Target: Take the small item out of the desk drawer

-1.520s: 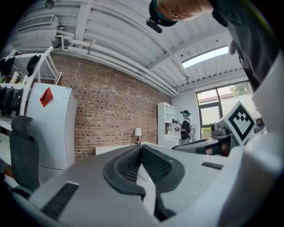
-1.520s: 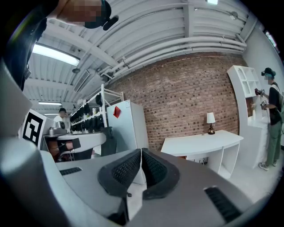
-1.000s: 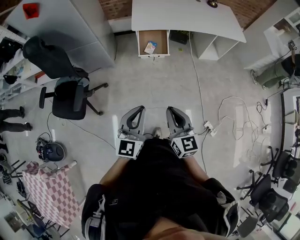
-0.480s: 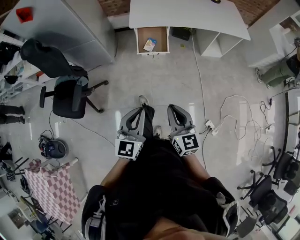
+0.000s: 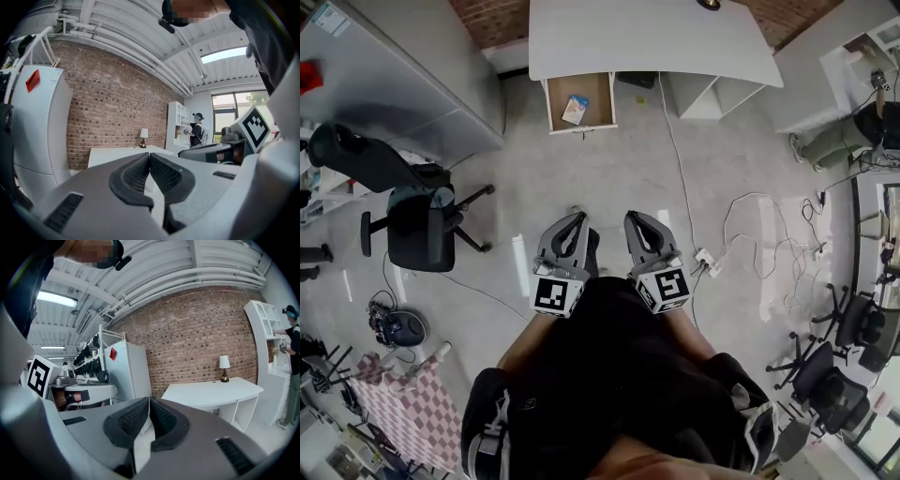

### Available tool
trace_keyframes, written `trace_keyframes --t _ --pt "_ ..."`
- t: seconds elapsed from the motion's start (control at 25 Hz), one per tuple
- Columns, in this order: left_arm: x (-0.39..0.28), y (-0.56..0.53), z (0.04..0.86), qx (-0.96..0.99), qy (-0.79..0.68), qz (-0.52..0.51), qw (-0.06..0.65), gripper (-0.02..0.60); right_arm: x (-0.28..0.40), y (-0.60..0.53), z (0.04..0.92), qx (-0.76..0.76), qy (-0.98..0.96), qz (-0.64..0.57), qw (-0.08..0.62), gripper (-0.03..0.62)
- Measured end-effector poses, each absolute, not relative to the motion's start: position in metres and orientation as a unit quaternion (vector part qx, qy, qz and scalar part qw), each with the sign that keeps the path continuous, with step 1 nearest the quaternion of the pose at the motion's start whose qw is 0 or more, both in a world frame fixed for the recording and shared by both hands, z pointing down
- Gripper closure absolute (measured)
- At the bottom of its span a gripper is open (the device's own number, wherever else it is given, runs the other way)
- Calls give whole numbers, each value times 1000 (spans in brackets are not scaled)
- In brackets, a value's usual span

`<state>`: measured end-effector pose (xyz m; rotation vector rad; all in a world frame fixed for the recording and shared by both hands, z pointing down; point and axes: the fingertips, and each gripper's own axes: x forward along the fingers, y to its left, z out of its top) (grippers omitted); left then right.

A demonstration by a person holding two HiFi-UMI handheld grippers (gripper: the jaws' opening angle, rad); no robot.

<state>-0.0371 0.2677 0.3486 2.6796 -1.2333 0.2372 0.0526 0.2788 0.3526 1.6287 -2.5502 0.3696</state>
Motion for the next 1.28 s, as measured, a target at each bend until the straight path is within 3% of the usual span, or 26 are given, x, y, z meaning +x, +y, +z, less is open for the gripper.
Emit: trace_keyframes --t 0.6,0.96,1.28 --pt "-75 69 384 886 -437 110 112 572 31 72 374 535 -830 142 74 562" --pt "-61 -16 414 878 -454 119 94 572 35 -15 401 492 -852 155 87 562" --pt "-42 -107 495 854 -480 164 121 571 53 -103 453 452 -866 176 119 562"
